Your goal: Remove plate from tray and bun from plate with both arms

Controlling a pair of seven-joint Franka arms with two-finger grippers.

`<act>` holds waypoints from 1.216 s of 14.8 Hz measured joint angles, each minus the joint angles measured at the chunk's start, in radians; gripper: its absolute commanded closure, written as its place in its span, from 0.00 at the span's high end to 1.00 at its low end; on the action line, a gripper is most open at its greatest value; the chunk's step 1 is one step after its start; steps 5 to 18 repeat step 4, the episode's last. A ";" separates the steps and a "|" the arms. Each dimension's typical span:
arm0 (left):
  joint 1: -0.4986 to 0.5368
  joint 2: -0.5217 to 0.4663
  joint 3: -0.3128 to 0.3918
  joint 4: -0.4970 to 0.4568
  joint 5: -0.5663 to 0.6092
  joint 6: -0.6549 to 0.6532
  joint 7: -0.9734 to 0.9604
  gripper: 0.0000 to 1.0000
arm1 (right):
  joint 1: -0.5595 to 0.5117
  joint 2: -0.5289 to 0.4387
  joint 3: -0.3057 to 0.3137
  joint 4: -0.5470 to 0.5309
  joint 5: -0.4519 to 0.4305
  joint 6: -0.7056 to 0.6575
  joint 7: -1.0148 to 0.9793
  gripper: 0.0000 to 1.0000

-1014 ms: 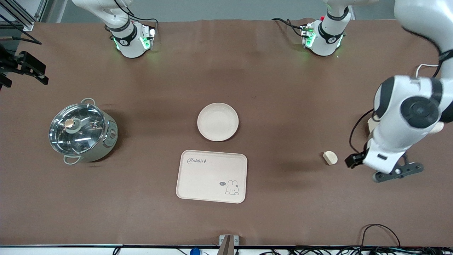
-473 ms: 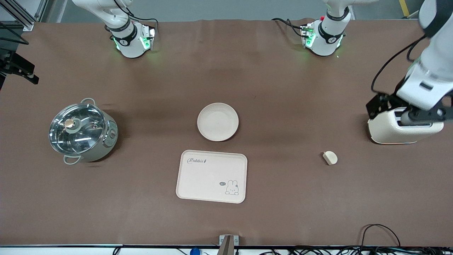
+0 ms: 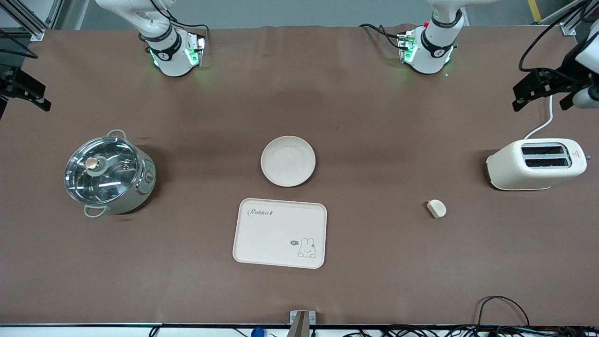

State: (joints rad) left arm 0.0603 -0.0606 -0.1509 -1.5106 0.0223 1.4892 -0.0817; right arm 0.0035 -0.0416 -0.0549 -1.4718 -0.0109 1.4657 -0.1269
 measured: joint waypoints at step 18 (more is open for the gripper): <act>-0.002 -0.008 0.003 -0.014 -0.001 0.000 0.001 1.00 | -0.006 0.000 0.013 0.001 0.000 0.000 -0.007 1.00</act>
